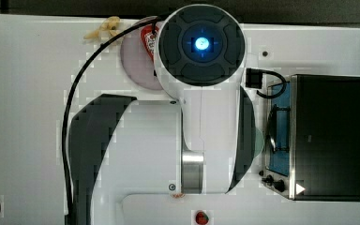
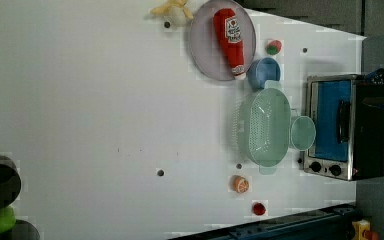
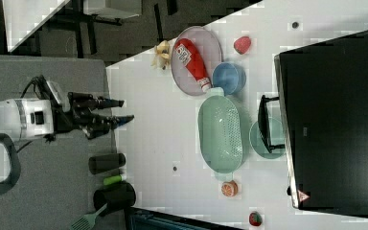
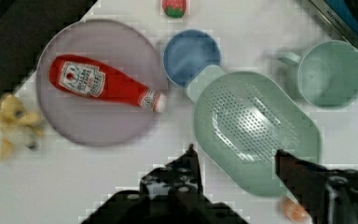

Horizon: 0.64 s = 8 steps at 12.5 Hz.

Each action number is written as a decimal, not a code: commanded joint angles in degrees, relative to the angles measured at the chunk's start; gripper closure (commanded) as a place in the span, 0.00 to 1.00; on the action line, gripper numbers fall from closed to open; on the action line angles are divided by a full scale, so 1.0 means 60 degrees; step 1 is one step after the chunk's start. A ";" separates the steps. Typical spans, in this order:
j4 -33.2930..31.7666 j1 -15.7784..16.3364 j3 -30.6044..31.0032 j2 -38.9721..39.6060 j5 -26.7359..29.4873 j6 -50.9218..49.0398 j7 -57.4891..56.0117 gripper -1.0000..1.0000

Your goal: Drag strainer right to left.

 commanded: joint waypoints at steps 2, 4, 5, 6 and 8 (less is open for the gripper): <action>-0.1268 -0.0375 -0.0313 -0.3642 -0.0244 -0.2303 0.0234 0.10; -0.1535 -0.0371 -0.0306 -0.3631 -0.0242 -0.2289 0.0237 0.00; -0.1799 -0.0370 -0.0293 -0.3623 -0.0241 -0.2269 0.0237 0.00; -0.2128 -0.0369 -0.0266 -0.3604 -0.0241 -0.2218 0.0242 0.00; -0.2937 -0.0369 -0.0201 -0.3510 -0.0241 -0.1633 0.0275 0.00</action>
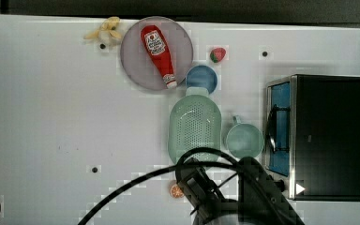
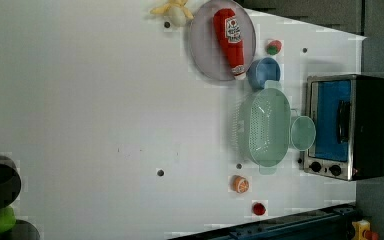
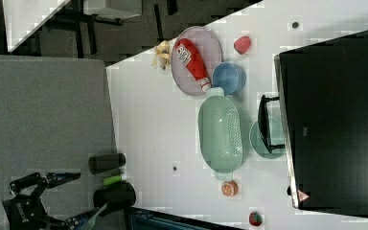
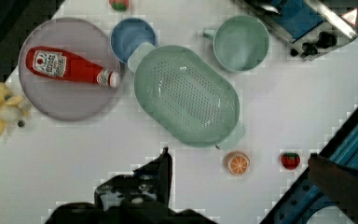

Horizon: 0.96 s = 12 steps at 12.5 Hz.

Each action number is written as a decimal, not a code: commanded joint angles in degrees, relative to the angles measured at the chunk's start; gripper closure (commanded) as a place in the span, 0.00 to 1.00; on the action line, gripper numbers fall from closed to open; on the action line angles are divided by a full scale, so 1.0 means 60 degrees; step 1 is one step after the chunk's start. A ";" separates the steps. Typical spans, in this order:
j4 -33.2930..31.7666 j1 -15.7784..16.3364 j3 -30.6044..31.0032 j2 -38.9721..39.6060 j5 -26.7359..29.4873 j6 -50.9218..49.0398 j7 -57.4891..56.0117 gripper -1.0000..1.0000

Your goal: Drag strainer right to left.

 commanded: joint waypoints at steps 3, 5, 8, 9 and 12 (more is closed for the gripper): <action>-0.2634 -0.0115 0.0116 0.1695 0.0021 0.2466 0.0406 0.00; -0.3461 -0.0111 0.0119 0.2032 0.0021 0.4065 0.1161 0.00; -0.4346 -0.0108 0.0183 0.2844 0.0021 0.6029 0.2557 0.00; -0.4556 -0.0107 0.0219 0.3207 0.0021 0.6582 0.3140 0.00; -0.4962 -0.0100 0.0286 0.4467 0.0021 0.8071 0.4993 0.00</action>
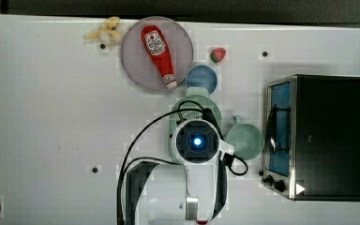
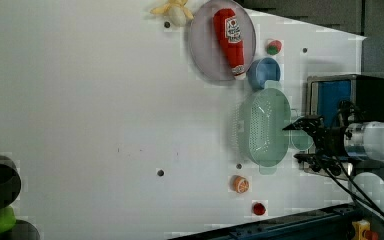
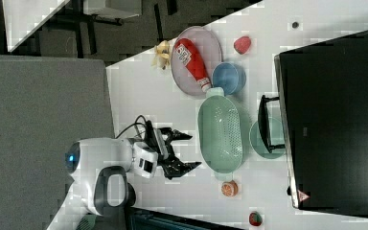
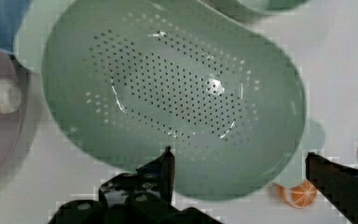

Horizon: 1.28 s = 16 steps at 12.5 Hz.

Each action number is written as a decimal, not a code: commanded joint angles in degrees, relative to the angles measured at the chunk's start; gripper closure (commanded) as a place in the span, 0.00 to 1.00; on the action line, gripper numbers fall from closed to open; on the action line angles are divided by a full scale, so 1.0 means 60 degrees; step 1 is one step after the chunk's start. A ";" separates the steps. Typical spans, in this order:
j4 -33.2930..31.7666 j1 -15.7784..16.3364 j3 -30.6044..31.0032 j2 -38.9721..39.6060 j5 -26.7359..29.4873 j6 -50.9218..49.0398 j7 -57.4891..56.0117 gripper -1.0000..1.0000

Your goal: Drag strainer right to left.

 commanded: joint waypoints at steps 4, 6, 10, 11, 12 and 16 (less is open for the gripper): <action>0.0007 0.0015 -0.0006 0.2139 -0.0123 0.2376 0.2291 0.00; 0.0009 0.0038 0.0005 0.2910 -0.0116 0.3171 0.2426 0.00; 0.0017 0.0243 0.0135 0.4042 -0.0114 0.4145 0.3525 0.00; 0.0044 0.0321 0.0215 0.4231 -0.0114 0.4360 0.3524 0.00; 0.0051 0.0408 0.0288 0.4367 -0.0112 0.4525 0.3543 0.00; 0.0062 0.0766 0.0400 0.4478 -0.0085 0.4649 0.3638 0.00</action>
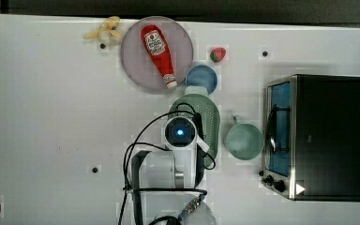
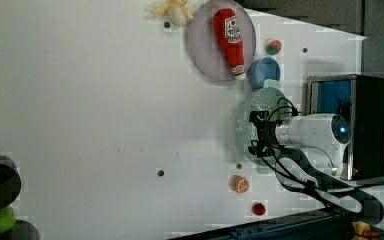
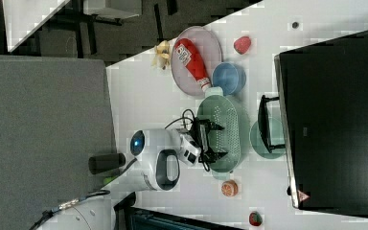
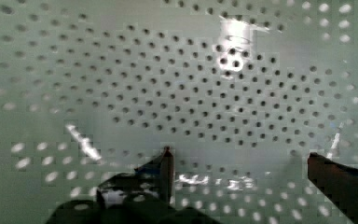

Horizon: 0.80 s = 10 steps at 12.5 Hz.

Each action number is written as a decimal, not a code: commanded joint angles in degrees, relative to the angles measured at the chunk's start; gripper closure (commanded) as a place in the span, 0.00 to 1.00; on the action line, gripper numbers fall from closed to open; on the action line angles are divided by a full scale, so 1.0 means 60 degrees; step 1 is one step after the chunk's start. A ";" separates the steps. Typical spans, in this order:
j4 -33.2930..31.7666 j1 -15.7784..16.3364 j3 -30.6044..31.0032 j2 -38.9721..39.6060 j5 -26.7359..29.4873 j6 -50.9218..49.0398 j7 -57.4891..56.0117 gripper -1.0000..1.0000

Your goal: Drag strainer right to left.

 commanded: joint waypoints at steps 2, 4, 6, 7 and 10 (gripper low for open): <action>-0.0101 0.0791 0.0183 -0.0241 0.0234 0.0110 0.0951 0.00; -0.0049 0.1128 0.0324 -0.0221 0.0301 0.0104 0.1577 0.00; 0.0016 0.1526 0.0461 -0.0187 0.0389 0.0102 0.2358 0.00; 0.0068 0.1738 0.0527 -0.0148 0.0393 0.0097 0.2759 0.00; 0.0353 0.2332 0.0688 0.0021 0.0393 0.0047 0.3764 0.00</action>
